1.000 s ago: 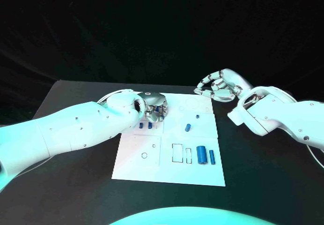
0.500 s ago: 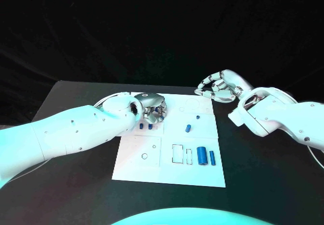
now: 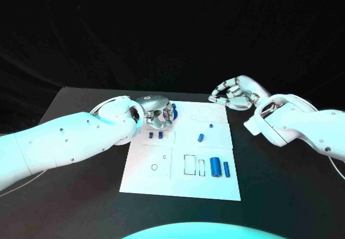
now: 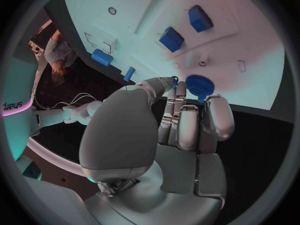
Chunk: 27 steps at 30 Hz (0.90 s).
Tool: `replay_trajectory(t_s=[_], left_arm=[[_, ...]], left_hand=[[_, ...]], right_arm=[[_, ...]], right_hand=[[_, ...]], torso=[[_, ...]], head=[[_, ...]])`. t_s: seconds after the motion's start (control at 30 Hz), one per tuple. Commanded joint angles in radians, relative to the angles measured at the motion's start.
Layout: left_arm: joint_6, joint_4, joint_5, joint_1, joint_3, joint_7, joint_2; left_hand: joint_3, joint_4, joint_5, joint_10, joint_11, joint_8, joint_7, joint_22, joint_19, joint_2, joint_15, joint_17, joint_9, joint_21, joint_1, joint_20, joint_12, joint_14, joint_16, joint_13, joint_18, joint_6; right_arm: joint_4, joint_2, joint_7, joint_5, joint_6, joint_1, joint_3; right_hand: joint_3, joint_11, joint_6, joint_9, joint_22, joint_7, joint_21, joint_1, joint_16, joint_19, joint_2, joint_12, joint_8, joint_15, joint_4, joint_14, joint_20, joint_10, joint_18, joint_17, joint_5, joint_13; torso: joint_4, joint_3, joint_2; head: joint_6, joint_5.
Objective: Assemble the parts on the task board
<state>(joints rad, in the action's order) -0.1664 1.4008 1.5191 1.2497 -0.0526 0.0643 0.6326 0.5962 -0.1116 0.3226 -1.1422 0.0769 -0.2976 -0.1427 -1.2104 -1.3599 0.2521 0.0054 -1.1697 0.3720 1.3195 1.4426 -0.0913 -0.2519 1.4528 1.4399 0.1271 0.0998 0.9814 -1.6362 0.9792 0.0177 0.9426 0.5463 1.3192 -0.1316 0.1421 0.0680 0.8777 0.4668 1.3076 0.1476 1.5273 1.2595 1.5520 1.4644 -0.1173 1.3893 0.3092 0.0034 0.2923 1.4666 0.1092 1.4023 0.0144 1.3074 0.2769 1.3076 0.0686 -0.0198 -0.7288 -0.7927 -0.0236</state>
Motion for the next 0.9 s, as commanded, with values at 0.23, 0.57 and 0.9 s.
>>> replay_trajectory(t_s=[0.23,0.57,0.9], left_arm=[[0.069,0.024,-0.058,0.005,0.006,0.013,0.050],[0.098,0.031,-0.099,0.005,0.008,0.022,0.088],[0.103,0.032,-0.111,0.006,0.016,0.027,0.102]], left_hand=[[0.004,0.002,-0.002,-0.011,0.001,0.005,0.001,-0.001,-0.007,0.003,-0.002,0.004,-0.001,0.004,-0.015,-0.002,0.008,0.004,0.003,-0.001,-0.013,0.009],[0.004,0.002,-0.002,-0.012,0.001,0.005,0.001,0.000,-0.007,0.002,-0.002,0.004,-0.001,0.003,-0.015,-0.002,0.009,0.005,0.003,-0.001,-0.013,0.010],[0.004,0.002,-0.002,-0.012,0.001,0.005,0.001,0.000,-0.007,0.002,-0.002,0.004,-0.001,0.003,-0.015,-0.002,0.009,0.005,0.003,-0.001,-0.013,0.010]], right_arm=[[0.000,0.003,0.001,0.012,-0.006,-0.001,0.000],[0.000,0.003,0.002,0.012,-0.006,-0.001,0.000],[0.002,0.003,0.002,0.012,-0.006,-0.001,0.000]], right_hand=[[0.001,-0.003,-0.002,0.002,0.233,-0.003,-0.005,-0.003,-0.005,0.076,0.006,0.003,0.007,-0.008,-0.002,0.088,-0.006,0.000,-0.001,0.199,0.005,0.077],[0.001,-0.003,-0.002,0.002,0.233,-0.003,-0.005,-0.003,-0.005,0.076,0.006,0.003,0.007,-0.008,-0.002,0.088,-0.006,0.000,-0.001,0.199,0.005,0.077],[0.001,-0.003,-0.002,0.002,0.233,-0.003,-0.005,-0.003,-0.005,0.076,0.006,0.003,0.007,-0.008,-0.002,0.088,-0.006,0.000,-0.001,0.199,0.005,0.077]], torso=[[-0.0009,-0.0012,-0.002],[-0.0018,-0.0015,-0.003],[-0.0015,-0.0007,-0.003]], head=[[0.004,0.005],[0.002,0.007],[-0.002,0.008]])
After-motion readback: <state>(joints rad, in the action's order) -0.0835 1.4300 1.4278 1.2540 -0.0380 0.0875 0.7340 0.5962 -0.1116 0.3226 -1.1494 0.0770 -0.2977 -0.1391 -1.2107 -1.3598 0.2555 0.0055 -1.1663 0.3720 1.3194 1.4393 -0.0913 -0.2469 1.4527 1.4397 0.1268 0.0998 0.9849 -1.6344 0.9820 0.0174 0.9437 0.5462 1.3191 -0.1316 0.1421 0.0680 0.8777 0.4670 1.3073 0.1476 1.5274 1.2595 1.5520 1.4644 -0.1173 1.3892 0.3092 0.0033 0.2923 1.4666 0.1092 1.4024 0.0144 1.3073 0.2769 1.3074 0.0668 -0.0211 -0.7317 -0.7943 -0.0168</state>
